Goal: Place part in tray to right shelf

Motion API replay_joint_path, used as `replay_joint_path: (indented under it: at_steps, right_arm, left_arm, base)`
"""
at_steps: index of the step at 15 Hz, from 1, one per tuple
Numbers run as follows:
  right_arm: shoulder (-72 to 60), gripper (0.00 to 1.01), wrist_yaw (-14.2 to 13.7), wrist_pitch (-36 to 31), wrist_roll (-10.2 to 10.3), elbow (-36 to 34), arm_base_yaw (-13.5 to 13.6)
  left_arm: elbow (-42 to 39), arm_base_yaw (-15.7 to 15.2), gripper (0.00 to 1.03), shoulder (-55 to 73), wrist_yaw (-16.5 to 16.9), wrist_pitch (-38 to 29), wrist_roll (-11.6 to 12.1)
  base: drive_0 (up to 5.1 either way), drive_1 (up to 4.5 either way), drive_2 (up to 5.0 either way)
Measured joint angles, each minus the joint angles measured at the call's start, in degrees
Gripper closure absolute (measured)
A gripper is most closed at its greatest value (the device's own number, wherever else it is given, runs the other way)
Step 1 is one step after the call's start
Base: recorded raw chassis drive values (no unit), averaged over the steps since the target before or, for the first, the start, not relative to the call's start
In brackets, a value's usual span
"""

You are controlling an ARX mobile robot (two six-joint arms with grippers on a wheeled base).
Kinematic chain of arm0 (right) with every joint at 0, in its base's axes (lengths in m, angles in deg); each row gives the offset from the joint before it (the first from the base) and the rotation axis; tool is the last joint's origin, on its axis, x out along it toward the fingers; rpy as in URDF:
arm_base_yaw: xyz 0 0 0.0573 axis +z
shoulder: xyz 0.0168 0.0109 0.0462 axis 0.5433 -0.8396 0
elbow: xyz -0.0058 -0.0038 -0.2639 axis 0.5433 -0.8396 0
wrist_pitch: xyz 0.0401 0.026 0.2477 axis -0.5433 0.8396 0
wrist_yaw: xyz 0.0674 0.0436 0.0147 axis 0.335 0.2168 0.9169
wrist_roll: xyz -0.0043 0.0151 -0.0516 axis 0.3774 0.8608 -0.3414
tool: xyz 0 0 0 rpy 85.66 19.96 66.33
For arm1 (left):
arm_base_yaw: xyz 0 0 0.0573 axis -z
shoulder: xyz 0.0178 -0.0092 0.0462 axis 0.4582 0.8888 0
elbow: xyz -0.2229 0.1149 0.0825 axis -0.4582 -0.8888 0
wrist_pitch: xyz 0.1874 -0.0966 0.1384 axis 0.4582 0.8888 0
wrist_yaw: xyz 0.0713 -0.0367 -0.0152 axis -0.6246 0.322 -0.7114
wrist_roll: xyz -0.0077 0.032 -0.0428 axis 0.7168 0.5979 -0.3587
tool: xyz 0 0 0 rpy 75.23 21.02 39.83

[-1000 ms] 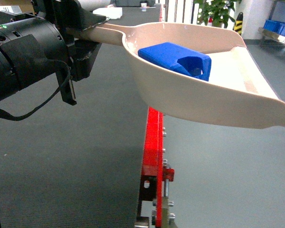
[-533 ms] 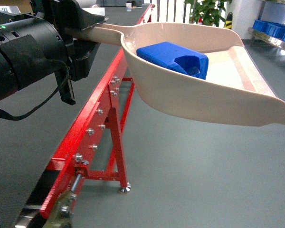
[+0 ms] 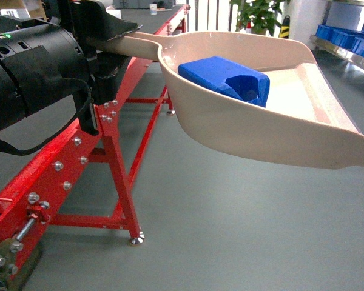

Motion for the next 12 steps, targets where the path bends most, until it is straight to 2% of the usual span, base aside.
replay_joint_path:
  at_steps: [12]
  right_arm:
    - [0.0, 0.03, 0.0, -0.1, 0.0, 0.0, 0.0]
  left_arm:
    - [0.0, 0.0, 0.87, 0.0, 0.0, -0.5, -0.1]
  base:
    - [5.0, -2.34, -2.3]
